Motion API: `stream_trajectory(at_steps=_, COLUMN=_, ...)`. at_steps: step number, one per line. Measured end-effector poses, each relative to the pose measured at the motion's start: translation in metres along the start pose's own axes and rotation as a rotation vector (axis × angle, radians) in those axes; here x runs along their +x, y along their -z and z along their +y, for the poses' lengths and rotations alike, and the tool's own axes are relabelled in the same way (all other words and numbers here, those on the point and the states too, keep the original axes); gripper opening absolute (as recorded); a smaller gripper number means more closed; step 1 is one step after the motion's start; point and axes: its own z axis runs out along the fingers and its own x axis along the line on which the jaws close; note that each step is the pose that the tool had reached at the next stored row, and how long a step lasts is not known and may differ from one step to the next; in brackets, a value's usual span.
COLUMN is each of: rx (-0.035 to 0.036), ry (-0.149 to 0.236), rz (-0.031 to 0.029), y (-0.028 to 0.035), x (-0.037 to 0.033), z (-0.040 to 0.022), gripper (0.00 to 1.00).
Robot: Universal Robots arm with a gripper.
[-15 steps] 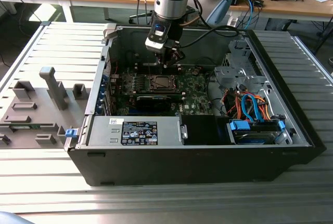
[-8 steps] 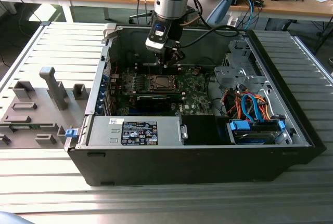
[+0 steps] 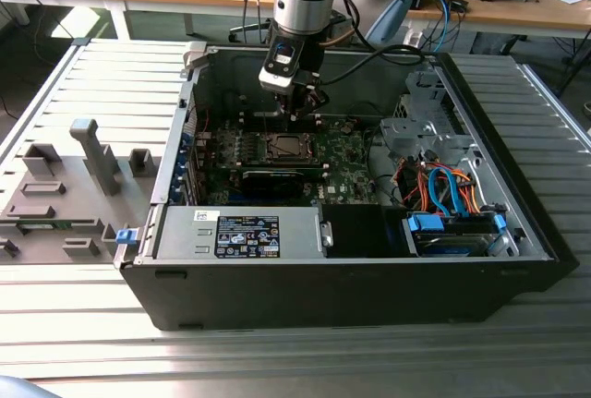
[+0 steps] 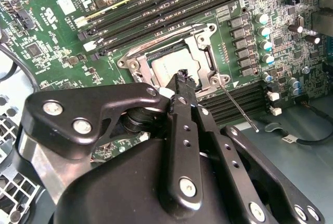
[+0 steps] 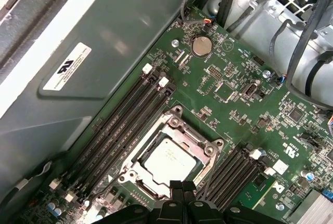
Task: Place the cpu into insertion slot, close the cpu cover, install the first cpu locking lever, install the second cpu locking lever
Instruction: 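Install the first cpu locking lever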
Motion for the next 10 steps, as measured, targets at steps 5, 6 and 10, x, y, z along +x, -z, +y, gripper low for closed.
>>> stream_trajectory(at_steps=5, rx=-0.0001, ry=0.006, rz=-0.0002, y=0.0000, x=0.0000, z=0.0000, gripper=0.11)
stream_trajectory(at_steps=6, rx=-0.0001, ry=0.007, rz=-0.0003, y=0.0000, x=0.0000, z=0.0000, gripper=0.11)
stream_trajectory(at_steps=10, rx=-0.0002, ry=0.012, rz=-0.0005, y=0.0000, x=0.0000, z=0.0000, gripper=0.11)
